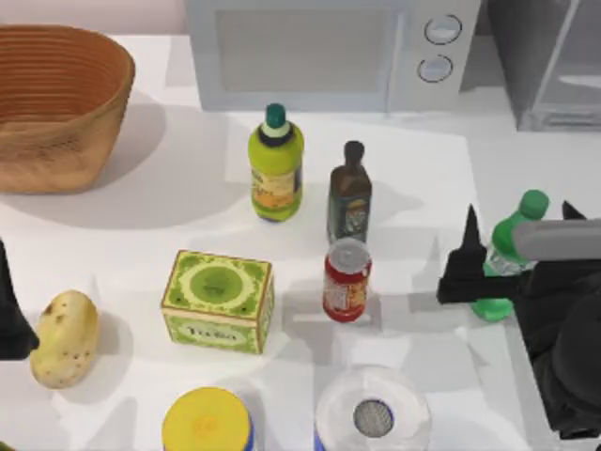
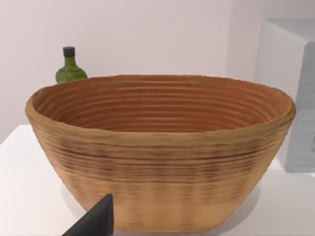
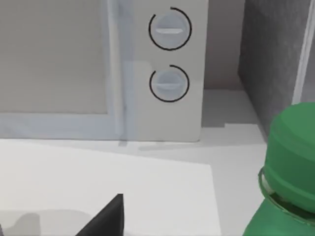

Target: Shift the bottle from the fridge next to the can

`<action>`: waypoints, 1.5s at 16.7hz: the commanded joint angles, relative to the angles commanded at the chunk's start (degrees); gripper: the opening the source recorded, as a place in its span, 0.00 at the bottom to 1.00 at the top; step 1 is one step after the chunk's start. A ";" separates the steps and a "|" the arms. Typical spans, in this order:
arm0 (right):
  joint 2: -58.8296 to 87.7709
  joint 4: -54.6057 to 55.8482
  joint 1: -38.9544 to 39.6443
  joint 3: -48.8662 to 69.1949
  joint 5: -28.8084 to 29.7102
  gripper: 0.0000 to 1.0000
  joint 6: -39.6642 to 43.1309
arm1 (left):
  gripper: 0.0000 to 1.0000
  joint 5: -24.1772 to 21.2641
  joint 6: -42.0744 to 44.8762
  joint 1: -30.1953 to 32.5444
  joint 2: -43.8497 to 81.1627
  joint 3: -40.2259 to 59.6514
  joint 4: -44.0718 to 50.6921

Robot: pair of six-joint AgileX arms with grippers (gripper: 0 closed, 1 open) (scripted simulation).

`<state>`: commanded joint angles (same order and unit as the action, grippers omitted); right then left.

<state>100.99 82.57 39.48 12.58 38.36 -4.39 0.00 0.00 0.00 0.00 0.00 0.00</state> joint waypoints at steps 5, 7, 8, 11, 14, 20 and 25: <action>-0.11 0.04 0.15 -0.11 0.21 1.00 -0.03 | 1.00 0.00 0.00 0.00 0.00 0.00 0.00; -1.02 0.31 1.75 -1.44 1.82 1.00 -0.26 | 1.00 0.00 0.00 0.00 0.00 0.00 0.00; -1.62 0.45 2.90 -2.41 2.91 1.00 -0.44 | 1.00 0.00 0.00 0.00 0.00 0.00 0.00; -3.18 0.88 5.73 -4.72 5.66 1.00 -0.82 | 1.00 0.00 0.00 0.00 0.00 0.00 0.00; -3.32 0.93 5.94 -4.88 5.87 1.00 -0.85 | 1.00 0.00 0.00 0.00 0.00 0.00 0.00; -9.05 -4.05 3.59 -3.35 3.57 1.00 -0.82 | 1.00 0.00 0.00 0.00 0.00 0.00 0.00; -27.81 -20.24 -3.00 -1.75 -4.20 1.00 -0.58 | 1.00 0.00 0.00 0.00 0.00 0.00 0.00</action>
<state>73.18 62.34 36.48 10.83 34.17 -4.97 0.00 0.00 0.00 0.00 0.00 0.00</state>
